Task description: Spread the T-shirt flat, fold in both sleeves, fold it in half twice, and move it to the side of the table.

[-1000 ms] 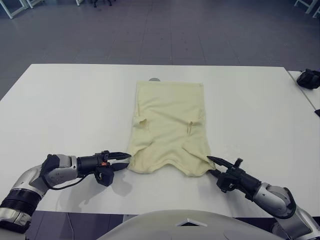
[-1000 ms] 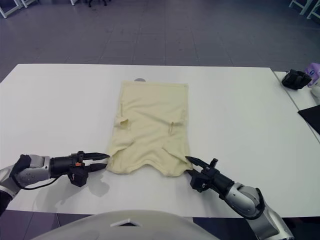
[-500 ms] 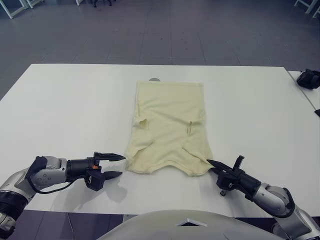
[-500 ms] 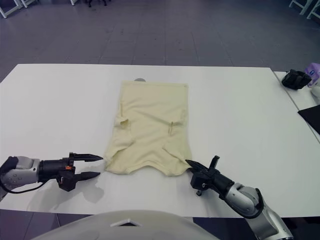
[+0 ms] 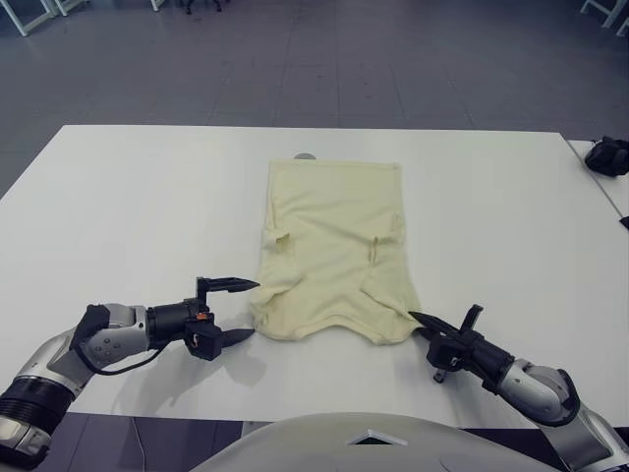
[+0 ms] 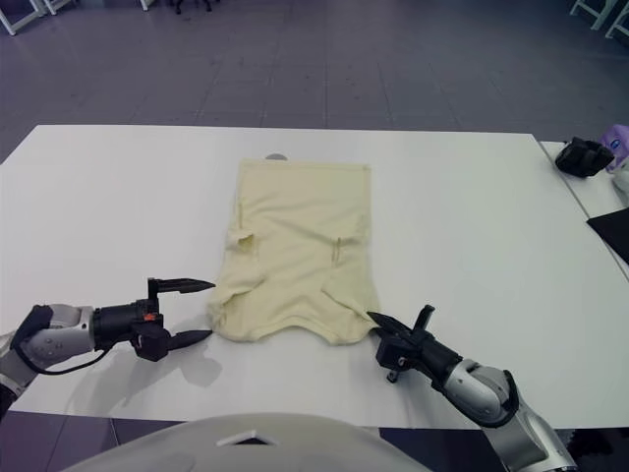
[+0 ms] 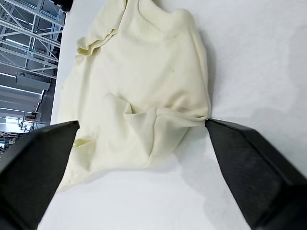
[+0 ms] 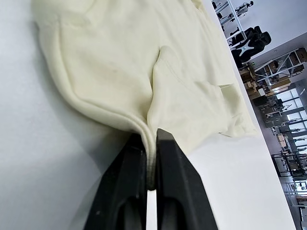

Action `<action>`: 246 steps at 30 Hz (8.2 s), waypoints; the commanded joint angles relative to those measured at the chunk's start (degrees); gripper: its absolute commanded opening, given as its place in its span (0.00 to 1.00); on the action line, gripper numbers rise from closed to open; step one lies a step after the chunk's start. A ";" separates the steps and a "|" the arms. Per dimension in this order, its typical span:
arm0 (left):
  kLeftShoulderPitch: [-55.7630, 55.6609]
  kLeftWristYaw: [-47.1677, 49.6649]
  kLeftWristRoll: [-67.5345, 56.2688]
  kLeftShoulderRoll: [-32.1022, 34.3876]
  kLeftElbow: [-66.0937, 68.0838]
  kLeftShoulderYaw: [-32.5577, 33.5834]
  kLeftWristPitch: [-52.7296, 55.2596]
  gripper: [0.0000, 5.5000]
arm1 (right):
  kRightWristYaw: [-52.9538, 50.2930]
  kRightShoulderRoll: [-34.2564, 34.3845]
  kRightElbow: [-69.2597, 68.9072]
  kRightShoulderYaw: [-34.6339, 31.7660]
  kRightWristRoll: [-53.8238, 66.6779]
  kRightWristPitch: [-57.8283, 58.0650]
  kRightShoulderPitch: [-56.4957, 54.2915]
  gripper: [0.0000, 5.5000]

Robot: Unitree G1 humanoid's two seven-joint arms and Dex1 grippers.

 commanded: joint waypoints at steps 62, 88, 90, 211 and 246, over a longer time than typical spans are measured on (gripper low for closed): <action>12.92 -48.84 -66.19 19.36 -52.67 29.01 81.56 0.01 | 69.38 -30.11 -35.34 -40.32 79.44 69.87 7.36 0.00; -25.94 -47.83 -54.54 -4.49 -24.06 4.06 91.65 0.01 | 60.51 -17.57 -2.27 -7.14 59.53 63.31 -33.31 0.00; -29.37 -48.92 -51.30 -7.46 -18.56 1.82 90.48 0.01 | 59.74 -15.15 2.73 -5.08 57.06 62.19 -36.99 0.00; -18.52 -18.60 -7.35 -8.19 -4.62 4.55 27.17 0.98 | 21.85 -0.66 8.90 -3.58 22.30 31.15 -36.57 0.98; -58.93 13.05 31.85 -25.52 58.90 -19.26 13.66 0.98 | 35.58 -5.69 -10.32 5.37 22.00 46.89 -31.25 0.98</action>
